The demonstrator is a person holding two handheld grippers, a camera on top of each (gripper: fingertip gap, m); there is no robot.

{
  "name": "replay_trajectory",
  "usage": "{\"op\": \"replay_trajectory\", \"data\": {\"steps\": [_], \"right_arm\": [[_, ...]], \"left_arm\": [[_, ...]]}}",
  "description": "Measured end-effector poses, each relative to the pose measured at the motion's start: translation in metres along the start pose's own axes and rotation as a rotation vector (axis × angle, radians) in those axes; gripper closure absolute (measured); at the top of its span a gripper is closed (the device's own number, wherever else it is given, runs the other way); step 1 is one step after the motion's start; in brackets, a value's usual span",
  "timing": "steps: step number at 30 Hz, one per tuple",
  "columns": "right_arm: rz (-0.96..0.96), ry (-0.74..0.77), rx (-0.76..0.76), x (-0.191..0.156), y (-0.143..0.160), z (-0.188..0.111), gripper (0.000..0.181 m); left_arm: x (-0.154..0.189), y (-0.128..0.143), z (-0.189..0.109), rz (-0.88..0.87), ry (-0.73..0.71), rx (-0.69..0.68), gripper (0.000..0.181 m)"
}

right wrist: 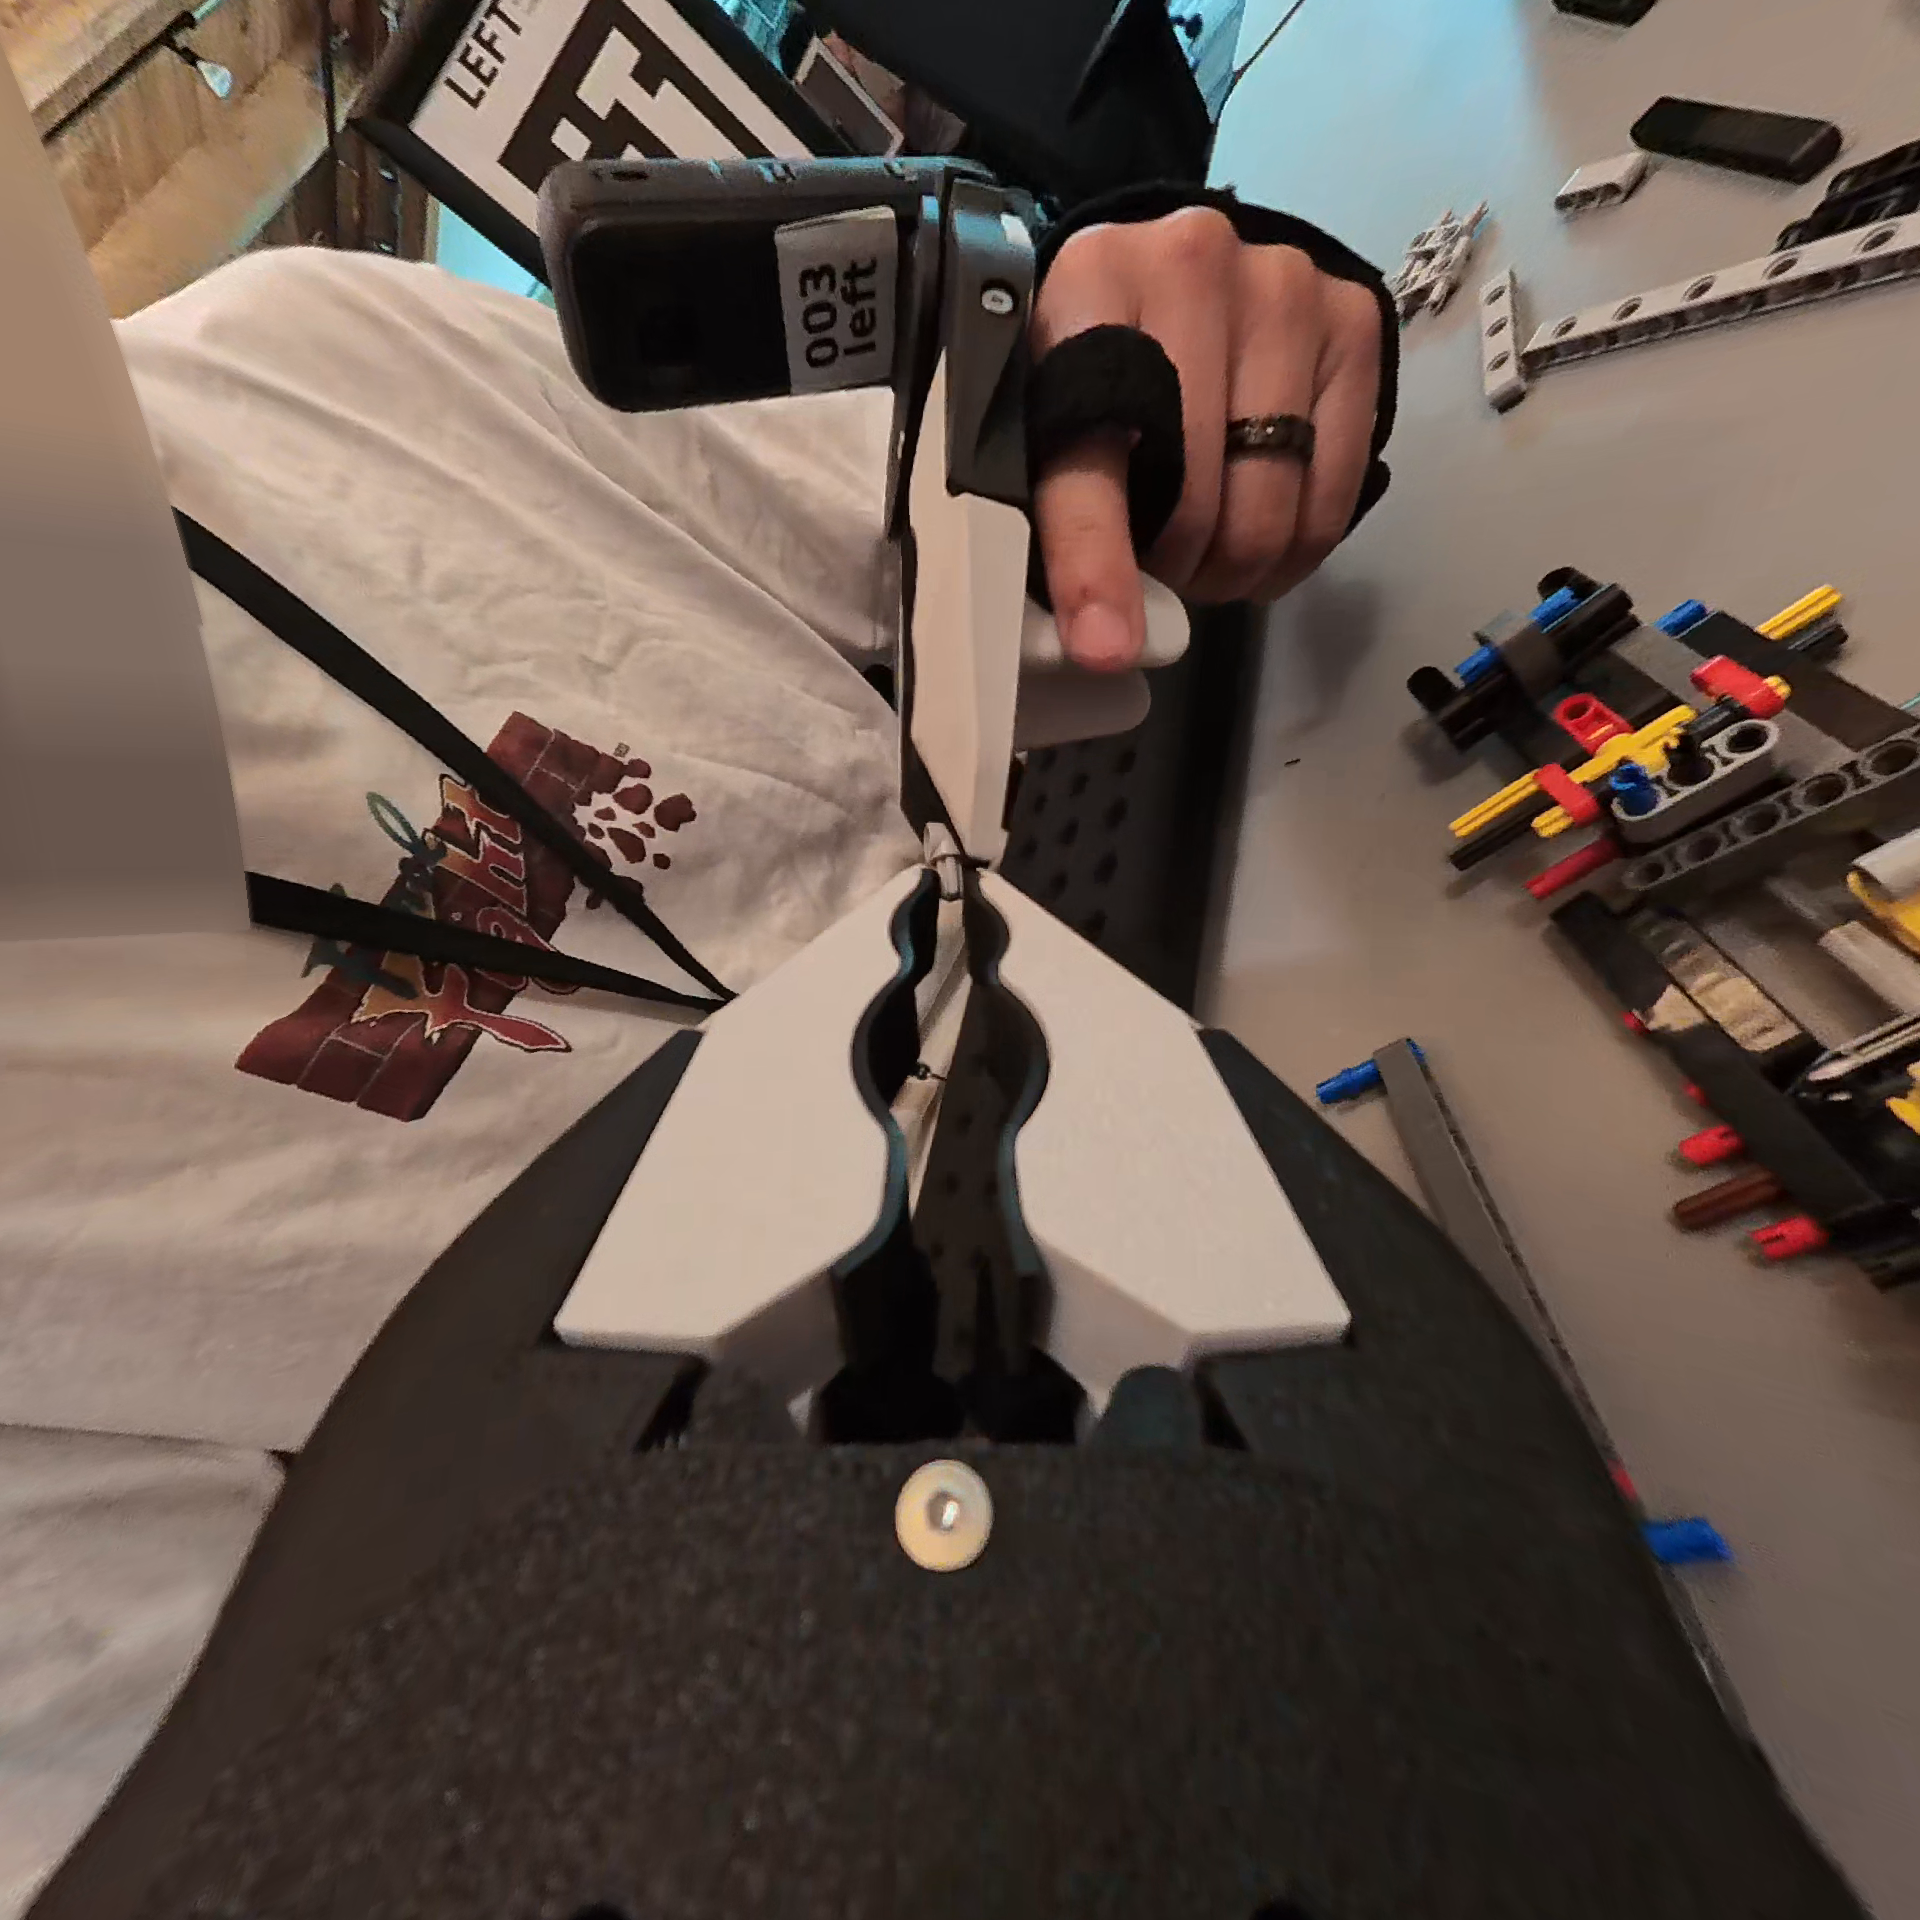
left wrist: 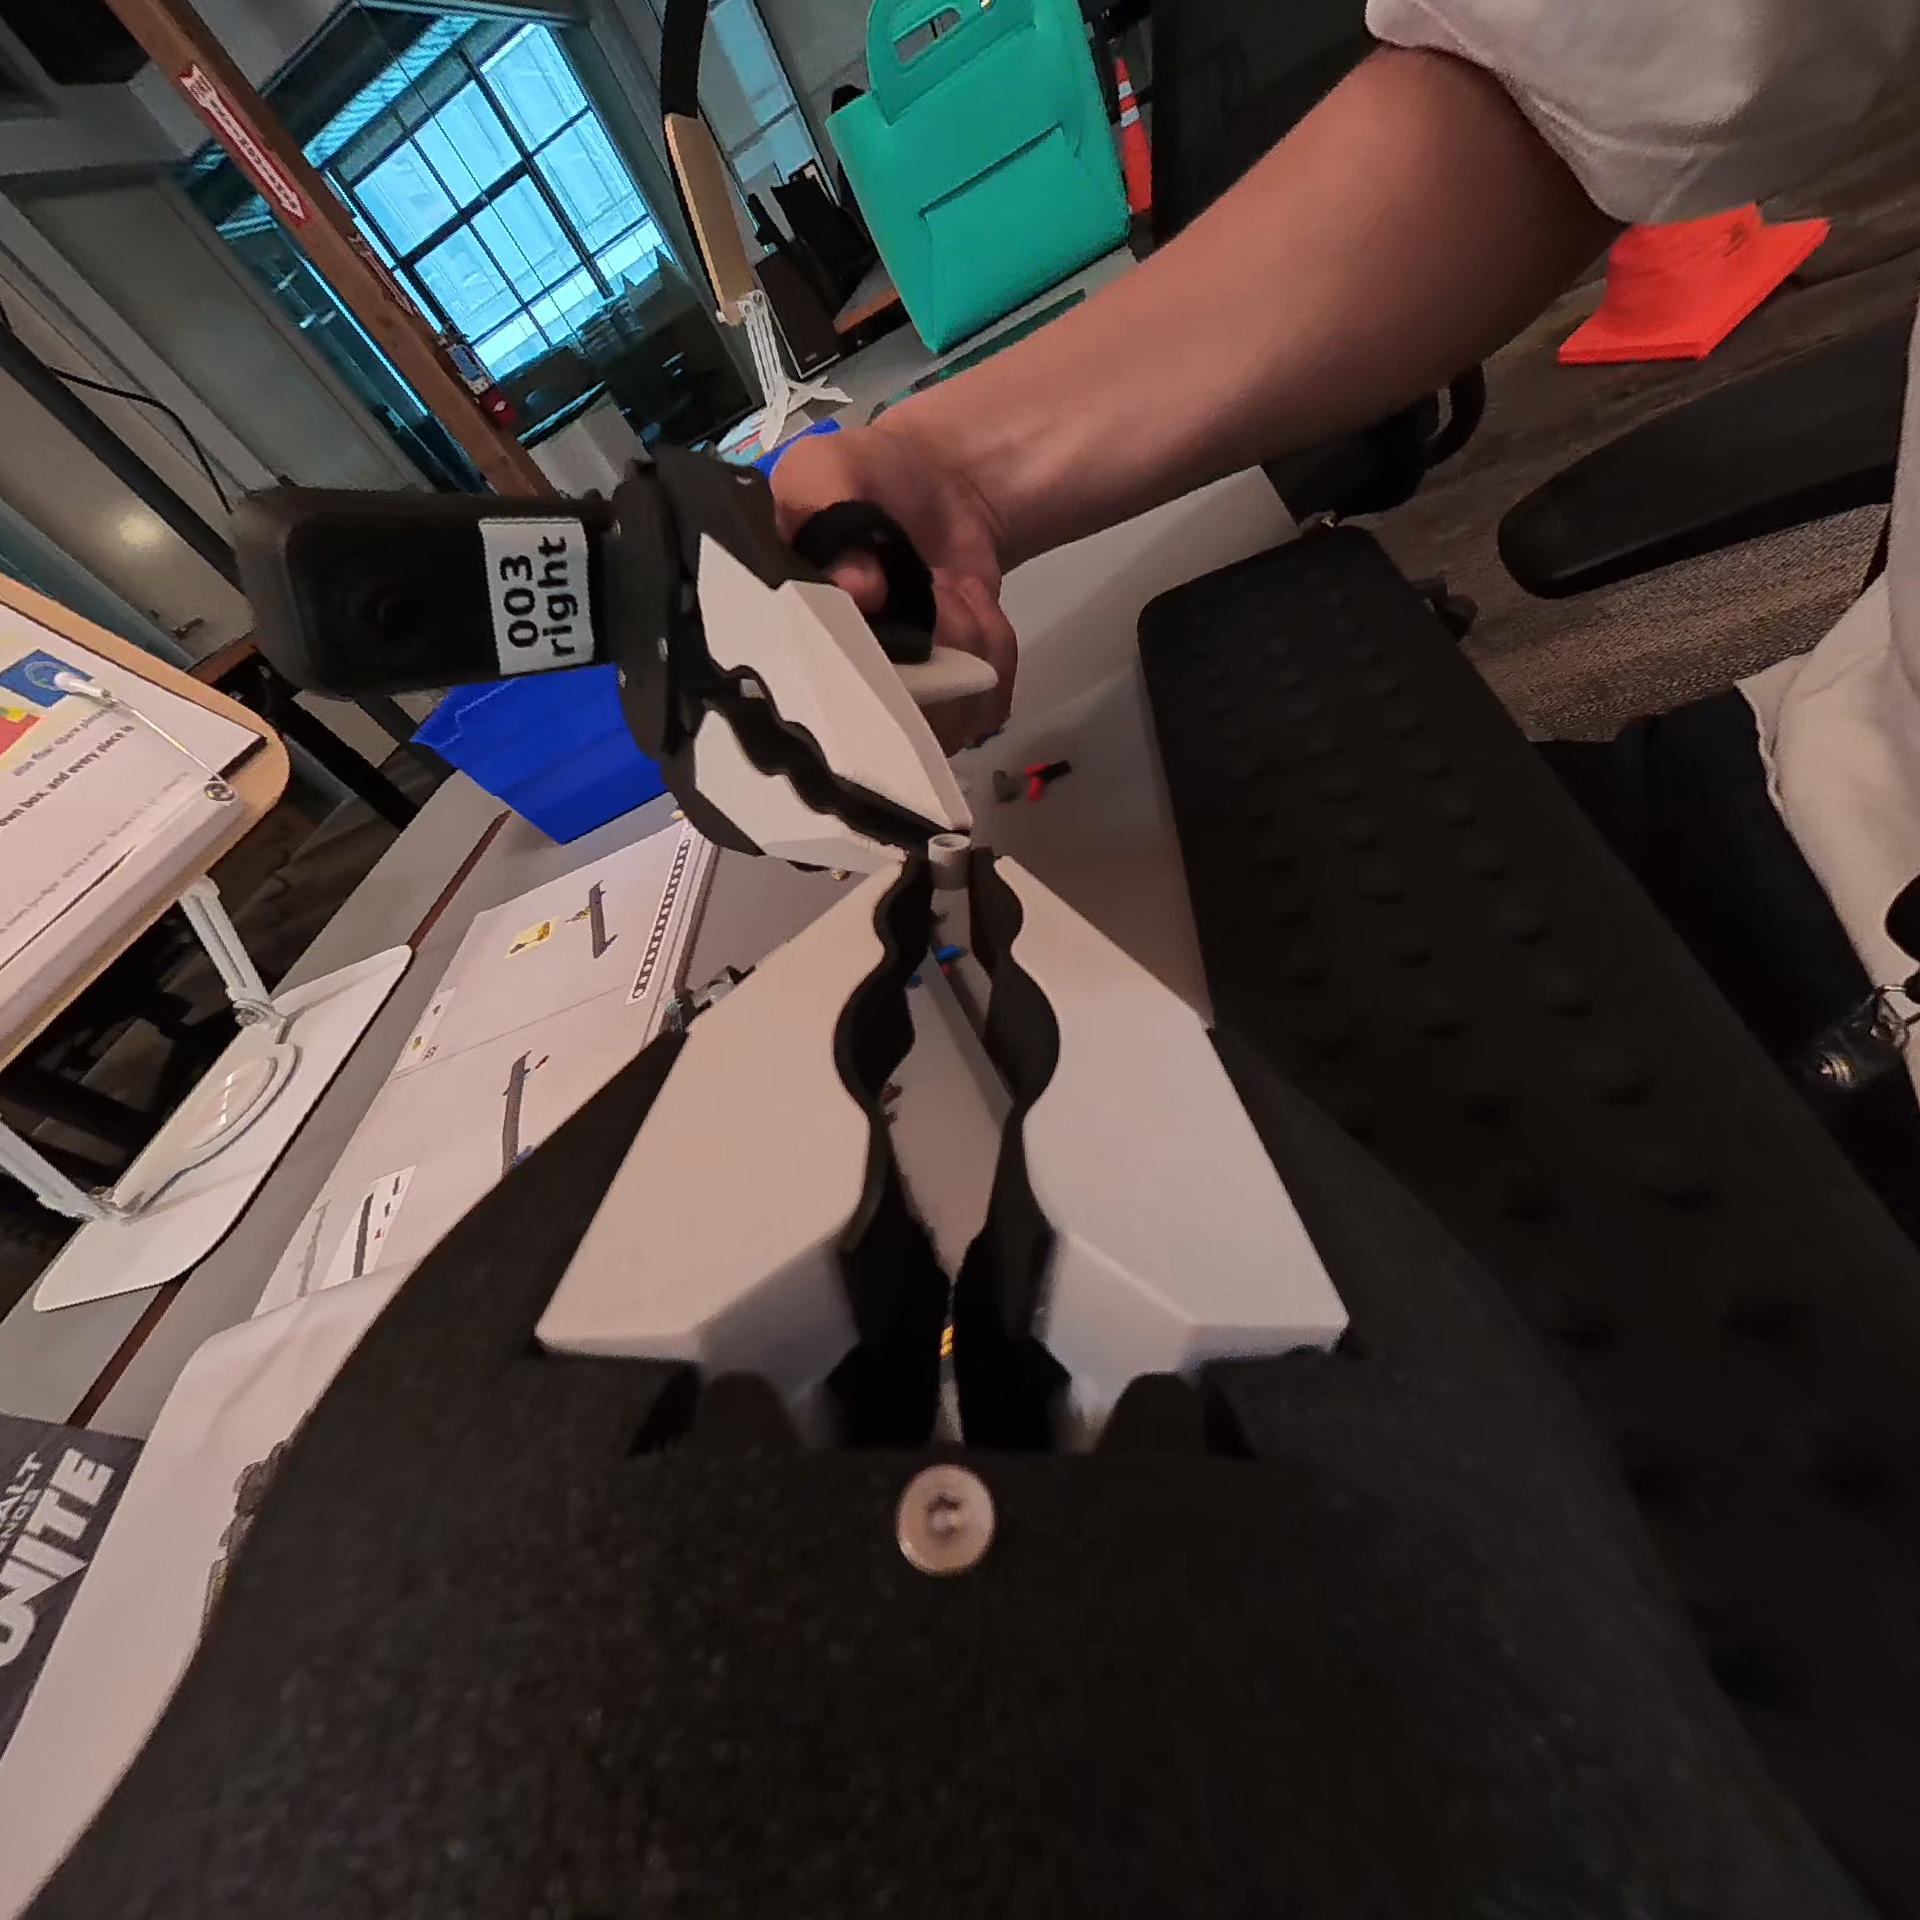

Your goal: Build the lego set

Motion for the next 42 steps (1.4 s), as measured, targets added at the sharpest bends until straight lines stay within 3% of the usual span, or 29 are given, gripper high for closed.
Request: {"op": "replay_trajectory", "data": {"steps": [8, 16, 18, 21, 23, 26, 30, 33, 37, 42], "right_arm": [[0.017, -0.064, -0.02, 0.001, 0.005, 0.002, 0.179], [-0.036, -0.036, 0.107, -0.001, -0.009, -0.003, 0.178], [-0.058, -0.008, 0.164, -0.003, -0.013, -0.011, 0.17], [-0.146, 0.146, 0.2, 0.0, -0.006, -0.027, 0.166], [-0.237, 0.368, 0.12, 0.013, 0.013, -0.035, 0.153], [-0.31, 0.699, -0.049, 0.033, 0.051, -0.049, 0.153], [-0.35, 0.906, -0.177, 0.045, 0.083, -0.056, 0.156], [-0.392, 0.987, -0.199, 0.049, 0.088, -0.067, 0.159], [-0.372, 0.953, -0.216, 0.055, 0.092, -0.065, 0.161], [-0.386, 0.998, -0.345, 0.065, 0.094, -0.063, 0.162]], "left_arm": [[0.005, 0.0, 0.001, -0.014, 0.031, 0.012, 0.175], [-0.008, -0.007, -0.004, -0.068, -0.007, 0.058, 0.175], [-0.01, -0.01, -0.007, -0.087, -0.006, 0.077, 0.175], [-0.011, -0.007, -0.008, -0.086, -0.012, 0.061, 0.175], [-0.011, -0.003, -0.006, -0.117, -0.007, 0.041, 0.175], [-0.018, 0.005, -0.003, -0.226, -0.007, 0.012, 0.175], [-0.025, 0.014, -0.001, -0.365, 0.006, -0.025, 0.175], [-0.026, 0.013, 0.0, -0.397, 0.017, -0.012, 0.175], [-0.024, 0.019, 0.003, -0.379, 0.013, -0.053, 0.175], [-0.021, 0.025, 0.005, -0.363, 0.018, -0.091, 0.175]]}}
Point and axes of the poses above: each gripper's, where its closed fingertips meet, z out along the fingers, y out of its underside, x = y × z across the jaws, the point moved 2 cm from there along -z, back along the fingers, and after that the axes turned 5 degrees about -z, right-handed, at the moved point
